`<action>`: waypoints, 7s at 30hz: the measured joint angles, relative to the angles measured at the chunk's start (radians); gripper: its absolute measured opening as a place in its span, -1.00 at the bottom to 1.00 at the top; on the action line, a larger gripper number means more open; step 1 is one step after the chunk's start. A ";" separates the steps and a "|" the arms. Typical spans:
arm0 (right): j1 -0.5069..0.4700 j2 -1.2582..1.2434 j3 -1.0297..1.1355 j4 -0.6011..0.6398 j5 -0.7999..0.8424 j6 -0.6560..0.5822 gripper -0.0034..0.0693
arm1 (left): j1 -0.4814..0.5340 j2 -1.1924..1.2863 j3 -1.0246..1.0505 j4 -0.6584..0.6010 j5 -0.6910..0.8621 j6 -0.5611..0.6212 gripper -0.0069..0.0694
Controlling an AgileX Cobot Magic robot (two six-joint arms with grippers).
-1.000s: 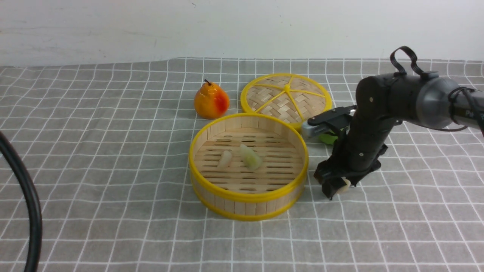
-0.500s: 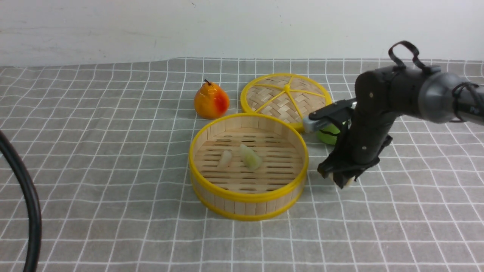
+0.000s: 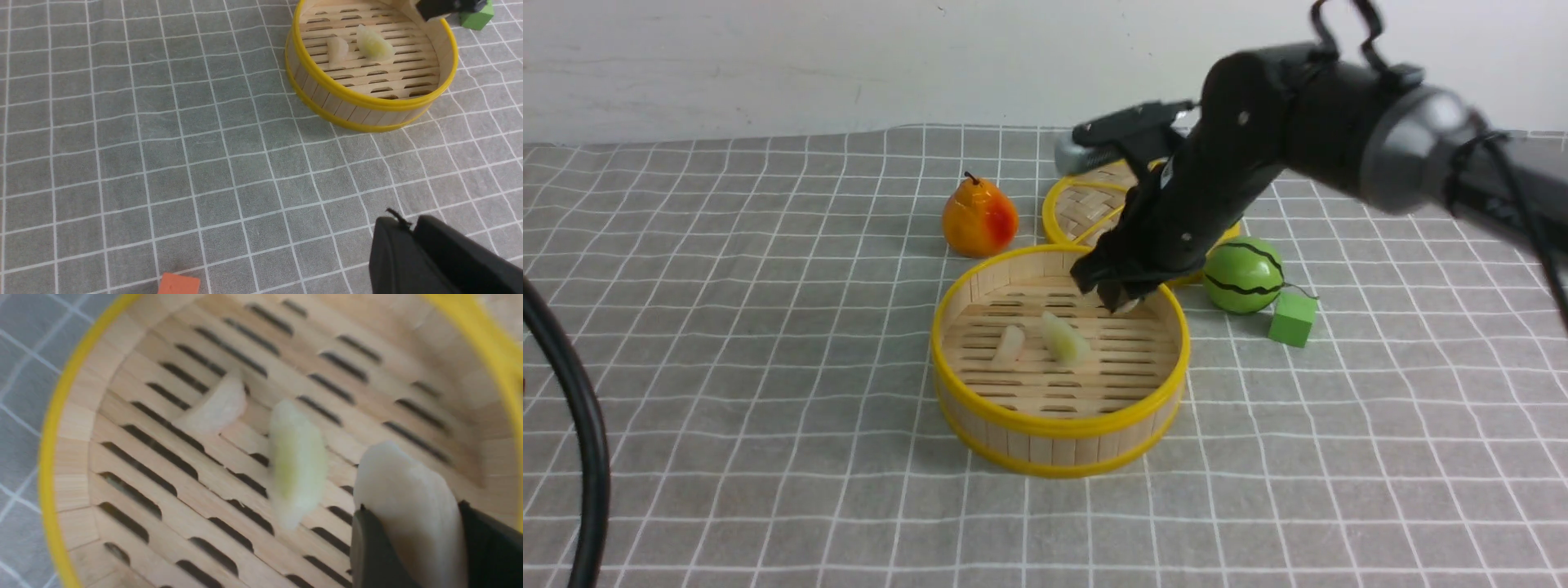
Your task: Put the dumplings into the steamer on the table with the grey tablecloth.
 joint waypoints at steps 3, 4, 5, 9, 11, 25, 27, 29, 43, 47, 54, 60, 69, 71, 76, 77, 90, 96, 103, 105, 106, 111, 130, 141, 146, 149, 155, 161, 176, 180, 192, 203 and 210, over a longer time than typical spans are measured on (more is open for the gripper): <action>0.001 0.066 0.001 -0.030 -0.020 0.049 -0.22 | 0.000 0.000 0.000 0.000 0.000 0.000 -0.66; 0.001 0.077 0.001 -0.040 -0.024 0.063 -0.22 | 0.000 0.000 0.000 0.000 0.000 0.000 -0.66; 0.000 0.086 0.001 -0.046 -0.027 0.069 -0.22 | 0.000 0.000 0.000 0.000 0.000 0.000 -0.66; 0.000 0.103 0.001 -0.058 -0.047 0.084 -0.12 | 0.000 0.000 0.005 0.002 -0.003 0.000 -0.65; 0.000 0.103 0.001 -0.059 -0.051 0.088 0.06 | 0.000 0.000 0.020 0.012 -0.005 0.000 -0.64; 0.000 -0.183 0.024 -0.035 0.123 0.078 -0.13 | 0.000 -0.144 0.264 -0.051 -0.130 0.000 -0.62; 0.000 -0.255 0.065 -0.029 0.122 0.073 -0.33 | 0.000 -0.213 0.314 -0.063 -0.173 0.000 -0.62; 0.000 -0.368 0.161 -0.019 0.092 0.065 -0.59 | 0.000 -0.310 0.410 -0.079 -0.267 0.000 -0.62; 0.000 -1.013 0.941 0.023 -0.503 0.060 -0.96 | 0.000 -0.558 0.693 -0.084 -0.647 -0.033 -0.60; 0.000 -1.160 1.053 0.024 -0.585 0.060 -0.95 | 0.000 -0.558 0.697 -0.084 -0.626 -0.033 -0.59; 0.000 -1.316 1.117 0.024 -0.609 0.060 -0.95 | 0.000 -0.558 0.698 -0.084 -0.564 -0.034 -0.58; 0.000 -1.342 1.118 0.024 -0.585 0.060 -0.94 | 0.000 -0.558 0.700 -0.084 -0.537 -0.034 -0.58; 0.000 -1.342 1.118 0.024 -0.573 0.060 -0.94 | 0.000 -0.558 0.701 -0.084 -0.534 -0.034 -0.56; 0.000 -1.342 1.120 0.024 -0.563 0.060 -0.94 | 0.000 -0.558 0.702 -0.084 -0.534 -0.034 -0.56; 0.000 -1.403 1.217 0.024 -0.581 0.062 -0.96 | 0.000 -0.558 0.702 -0.084 -0.532 -0.034 -0.56; 0.000 -1.428 1.252 0.024 -0.595 0.063 -0.96 | 0.000 -0.558 0.702 -0.084 -0.531 -0.034 -0.56; -0.378 -2.068 1.766 -0.022 -0.768 0.067 -0.96 | 0.000 -0.558 0.702 -0.084 -0.531 -0.034 -0.55; -0.560 -2.131 1.871 -0.023 -0.670 0.086 -0.96 | 0.000 -0.558 0.702 -0.084 -0.531 -0.034 -0.54; -0.585 -2.131 1.875 -0.080 -0.541 0.112 -0.96 | 0.000 -0.558 0.702 -0.084 -0.531 -0.034 -0.52; -0.585 -2.131 1.875 -0.087 -0.529 0.112 -0.96 | 0.000 -0.558 0.702 -0.084 -0.531 -0.034 -0.52; -0.585 -2.131 1.875 -0.088 -0.525 0.112 -0.96 | 0.000 -0.558 0.702 -0.084 -0.531 -0.034 -0.52; -0.582 -2.131 1.872 -0.082 -0.511 0.112 -0.96 | 0.000 -0.558 0.702 -0.084 -0.531 -0.034 -0.50; -0.524 -2.131 1.867 -0.074 -0.485 0.112 -0.95 | 0.000 -0.558 0.702 -0.084 -0.531 -0.034 -0.45; -0.524 -2.131 1.867 -0.074 -0.485 0.112 -0.94 | 0.000 -0.558 0.702 -0.084 -0.531 -0.034 -0.43; -0.524 -2.131 1.867 -0.074 -0.485 0.112 -0.92 | 0.000 -0.558 0.702 -0.084 -0.531 -0.034 -0.41; -0.524 -2.131 1.867 -0.074 -0.485 0.112 -0.92 | 0.000 -0.558 0.702 -0.084 -0.531 -0.034 -0.40; -0.524 -2.131 1.867 -0.074 -0.485 0.112 -0.90 | 0.000 -0.558 0.727 -0.084 -0.532 -0.034 -0.39; -0.524 -2.131 1.867 -0.074 -0.484 0.112 -0.88 | 0.021 -0.558 0.766 -0.083 -0.621 -0.054 -0.56; -0.524 -2.131 1.867 -0.074 -0.484 0.112 -0.87 | 0.448 -0.689 1.047 -0.125 -0.865 -0.053 -0.86; -0.524 -2.131 1.867 -0.074 -0.484 0.112 -0.85 | 0.449 -0.689 1.052 -0.112 -0.760 -0.048 -0.86; -0.524 -2.131 1.867 -0.074 -0.484 0.112 -0.81 | 0.449 -0.689 1.055 -0.109 -0.703 0.095 -0.86; -0.524 -2.131 1.867 -0.074 -0.484 0.112 -0.76 | 0.449 -0.689 1.055 -0.109 -0.703 0.098 -0.86; -0.524 -2.131 1.867 -0.074 -0.484 0.112 -0.73 | 0.449 -0.689 1.055 -0.109 -0.702 0.098 -0.86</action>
